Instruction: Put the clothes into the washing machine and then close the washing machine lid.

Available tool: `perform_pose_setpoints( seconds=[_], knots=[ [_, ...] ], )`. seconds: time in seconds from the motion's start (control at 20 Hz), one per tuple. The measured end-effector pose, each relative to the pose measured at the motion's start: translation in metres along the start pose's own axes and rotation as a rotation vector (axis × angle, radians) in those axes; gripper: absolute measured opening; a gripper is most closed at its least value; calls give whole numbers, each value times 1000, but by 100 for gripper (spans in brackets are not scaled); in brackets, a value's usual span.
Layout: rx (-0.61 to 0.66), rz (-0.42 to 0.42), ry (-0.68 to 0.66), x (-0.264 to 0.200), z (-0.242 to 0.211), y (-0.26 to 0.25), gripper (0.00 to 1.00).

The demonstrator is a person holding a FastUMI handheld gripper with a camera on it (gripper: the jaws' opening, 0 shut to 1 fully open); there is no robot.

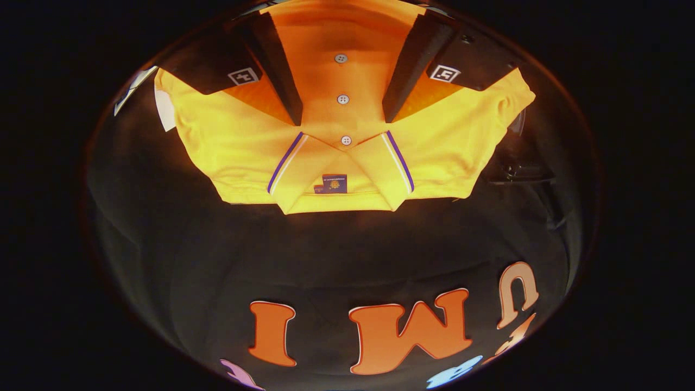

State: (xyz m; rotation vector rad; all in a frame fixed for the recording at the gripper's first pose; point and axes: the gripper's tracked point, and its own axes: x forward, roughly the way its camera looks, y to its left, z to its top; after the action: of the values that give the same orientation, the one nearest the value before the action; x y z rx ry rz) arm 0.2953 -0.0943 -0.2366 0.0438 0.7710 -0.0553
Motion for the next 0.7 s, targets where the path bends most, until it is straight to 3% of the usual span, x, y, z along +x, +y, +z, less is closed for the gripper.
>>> perform_pose_setpoints(
  seconds=[0.1, 0.5, 0.55, 0.6, 0.7],
  knots=[
    [3, -4, 45, -1, -1, 2, 96],
    [-15, 21, 103, -5, -2, 16, 54],
    [-4, 26, 102, -3, -2, 19, 45],
    [-4, 22, 95, -3, 0, 18, 30],
    [-2, 16, 92, -3, -1, 18, 29]
  ],
)
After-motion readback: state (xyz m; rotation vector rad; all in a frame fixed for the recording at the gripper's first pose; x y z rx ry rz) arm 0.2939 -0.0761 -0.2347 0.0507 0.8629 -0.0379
